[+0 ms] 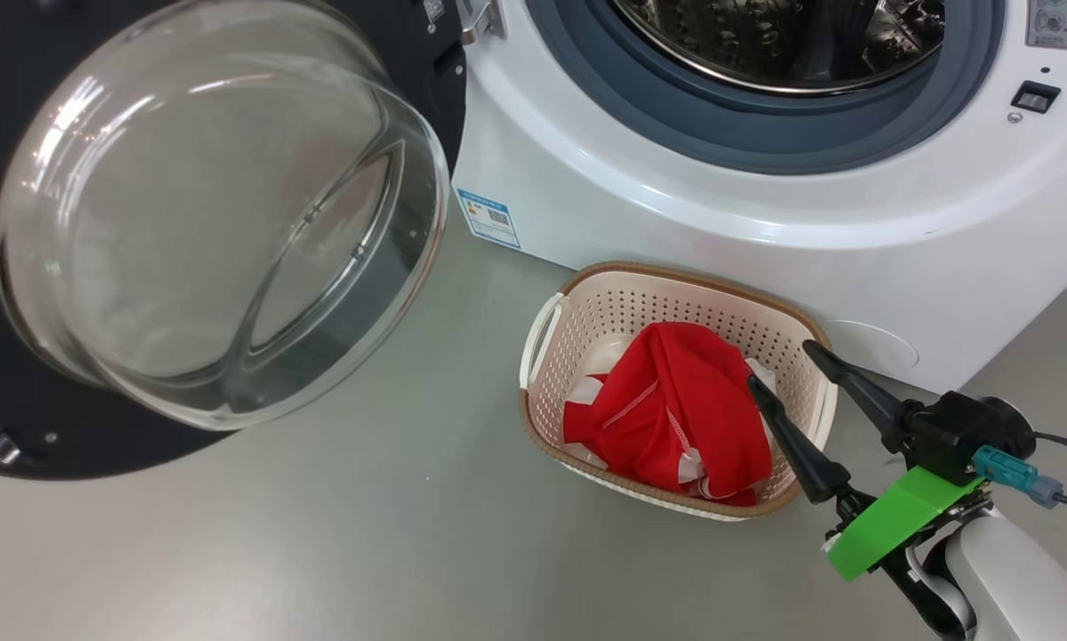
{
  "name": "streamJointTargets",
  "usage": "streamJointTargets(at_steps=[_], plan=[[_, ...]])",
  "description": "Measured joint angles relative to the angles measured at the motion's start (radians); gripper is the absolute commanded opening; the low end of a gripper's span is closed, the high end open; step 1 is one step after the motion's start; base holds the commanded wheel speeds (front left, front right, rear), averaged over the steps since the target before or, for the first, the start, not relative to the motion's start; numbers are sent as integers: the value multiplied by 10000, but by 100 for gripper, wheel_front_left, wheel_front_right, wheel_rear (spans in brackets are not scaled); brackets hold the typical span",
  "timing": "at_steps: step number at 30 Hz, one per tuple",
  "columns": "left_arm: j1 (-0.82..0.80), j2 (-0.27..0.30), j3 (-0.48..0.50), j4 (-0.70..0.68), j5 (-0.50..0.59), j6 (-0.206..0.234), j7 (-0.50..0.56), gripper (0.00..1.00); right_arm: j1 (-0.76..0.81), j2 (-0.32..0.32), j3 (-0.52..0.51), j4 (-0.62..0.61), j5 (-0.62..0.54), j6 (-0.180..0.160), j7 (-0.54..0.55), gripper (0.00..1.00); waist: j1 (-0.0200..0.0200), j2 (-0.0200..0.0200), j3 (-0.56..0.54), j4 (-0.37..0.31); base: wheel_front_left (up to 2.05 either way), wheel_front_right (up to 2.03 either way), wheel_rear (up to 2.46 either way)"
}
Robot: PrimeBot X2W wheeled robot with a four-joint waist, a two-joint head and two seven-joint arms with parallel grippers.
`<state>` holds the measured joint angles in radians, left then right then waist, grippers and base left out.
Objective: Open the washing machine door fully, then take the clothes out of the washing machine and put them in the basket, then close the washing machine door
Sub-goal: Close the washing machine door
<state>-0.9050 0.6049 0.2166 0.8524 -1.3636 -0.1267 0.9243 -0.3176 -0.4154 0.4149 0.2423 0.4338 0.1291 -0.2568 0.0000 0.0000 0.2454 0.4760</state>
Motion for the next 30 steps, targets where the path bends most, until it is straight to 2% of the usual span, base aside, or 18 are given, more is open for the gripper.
streamJointTargets(at_steps=[11,30], plan=[[1021,-188,-29,-1609,-894,0,1348,0,-128,2,-2,-6,0,0,0,100,-1,0,-129,37,0,0,0],[2257,-370,-510,-4309,-1925,0,2930,0,-93,86,-173,-54,0,0,0,100,0,0,-463,-178,0,0,0]])
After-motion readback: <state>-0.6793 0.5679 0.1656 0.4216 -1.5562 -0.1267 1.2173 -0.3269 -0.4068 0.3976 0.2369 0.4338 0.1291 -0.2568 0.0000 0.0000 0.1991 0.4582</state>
